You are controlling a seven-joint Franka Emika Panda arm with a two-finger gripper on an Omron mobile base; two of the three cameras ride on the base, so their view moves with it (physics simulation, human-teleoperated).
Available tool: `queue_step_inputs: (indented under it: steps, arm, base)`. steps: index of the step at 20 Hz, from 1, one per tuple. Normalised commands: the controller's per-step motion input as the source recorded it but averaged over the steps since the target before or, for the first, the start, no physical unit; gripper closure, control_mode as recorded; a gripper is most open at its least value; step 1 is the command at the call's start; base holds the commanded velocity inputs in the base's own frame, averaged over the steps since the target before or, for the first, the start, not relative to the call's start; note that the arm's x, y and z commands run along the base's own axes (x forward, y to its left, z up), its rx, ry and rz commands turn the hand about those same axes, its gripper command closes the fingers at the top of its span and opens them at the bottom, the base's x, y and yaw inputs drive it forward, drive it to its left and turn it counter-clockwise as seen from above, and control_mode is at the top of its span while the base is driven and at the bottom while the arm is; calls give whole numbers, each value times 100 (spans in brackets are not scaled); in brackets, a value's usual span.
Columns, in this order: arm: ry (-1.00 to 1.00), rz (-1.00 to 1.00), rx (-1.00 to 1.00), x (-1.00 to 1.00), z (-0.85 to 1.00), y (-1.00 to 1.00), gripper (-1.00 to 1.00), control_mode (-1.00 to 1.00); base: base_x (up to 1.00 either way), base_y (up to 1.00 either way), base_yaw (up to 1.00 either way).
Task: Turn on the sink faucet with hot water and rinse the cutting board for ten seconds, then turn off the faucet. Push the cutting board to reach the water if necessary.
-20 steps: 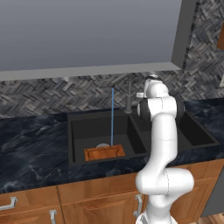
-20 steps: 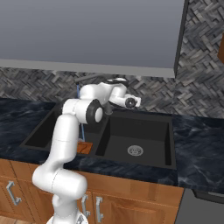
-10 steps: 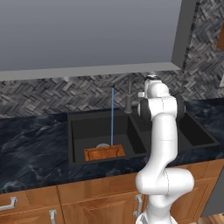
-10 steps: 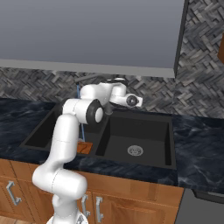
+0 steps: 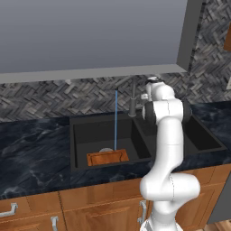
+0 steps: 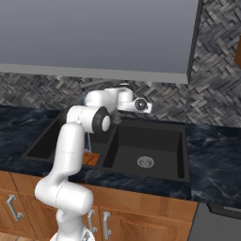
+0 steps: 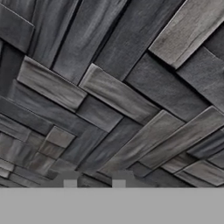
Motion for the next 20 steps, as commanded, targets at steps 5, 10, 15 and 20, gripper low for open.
queue_step_inputs:
  steps: [5, 10, 15, 20]
  arm:
    - [2, 0, 0, -20, 5, -2, 100, -100]
    - [0, 0, 0, -26, 11, -12, 100, -100]
    - [0, 0, 0, -30, 12, -22, 100, -100]
    - [0, 0, 0, -29, 18, -33, 100, -100]
  base:
    - [0, 0, 0]
    - [0, 0, 0]
    - [0, 0, 0]
    - [0, 0, 0]
